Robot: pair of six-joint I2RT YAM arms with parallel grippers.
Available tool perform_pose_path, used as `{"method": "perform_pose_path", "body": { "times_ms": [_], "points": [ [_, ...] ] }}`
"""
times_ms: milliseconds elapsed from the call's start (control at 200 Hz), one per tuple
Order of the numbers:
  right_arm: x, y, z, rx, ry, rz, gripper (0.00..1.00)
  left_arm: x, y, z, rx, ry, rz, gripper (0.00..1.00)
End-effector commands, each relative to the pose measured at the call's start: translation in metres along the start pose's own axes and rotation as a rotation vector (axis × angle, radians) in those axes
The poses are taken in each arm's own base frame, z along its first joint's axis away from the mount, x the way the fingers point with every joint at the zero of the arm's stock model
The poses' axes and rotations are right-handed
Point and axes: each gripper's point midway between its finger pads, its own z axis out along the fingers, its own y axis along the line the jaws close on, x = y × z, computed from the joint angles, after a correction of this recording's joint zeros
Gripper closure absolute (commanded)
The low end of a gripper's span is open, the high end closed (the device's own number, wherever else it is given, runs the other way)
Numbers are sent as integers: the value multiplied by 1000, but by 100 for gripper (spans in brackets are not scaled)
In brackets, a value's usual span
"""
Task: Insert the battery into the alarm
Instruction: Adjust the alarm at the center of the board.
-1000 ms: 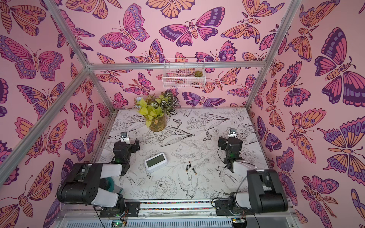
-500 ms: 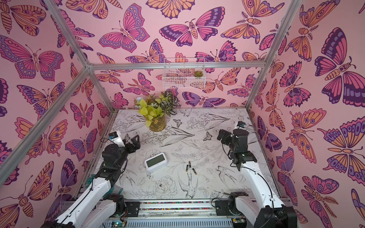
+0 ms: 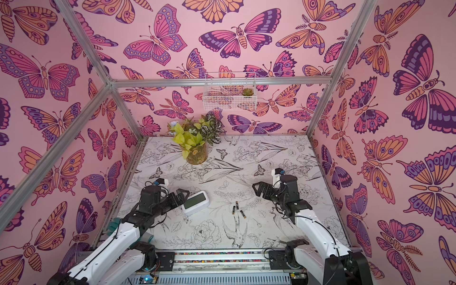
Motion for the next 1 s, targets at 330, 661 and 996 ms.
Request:
{"method": "perform_pose_path", "body": {
  "times_ms": [330,661,996],
  "points": [
    [7,15,5,-47,-16,-83,1,65,-16,13,-1,184,37,0],
    [10,9,9,-17,-3,-88,1,86,-42,26,14,242,106,1],
    [9,10,6,-20,-15,-93,1,52,1,-13,-384,202,345,0]
  ]
}}
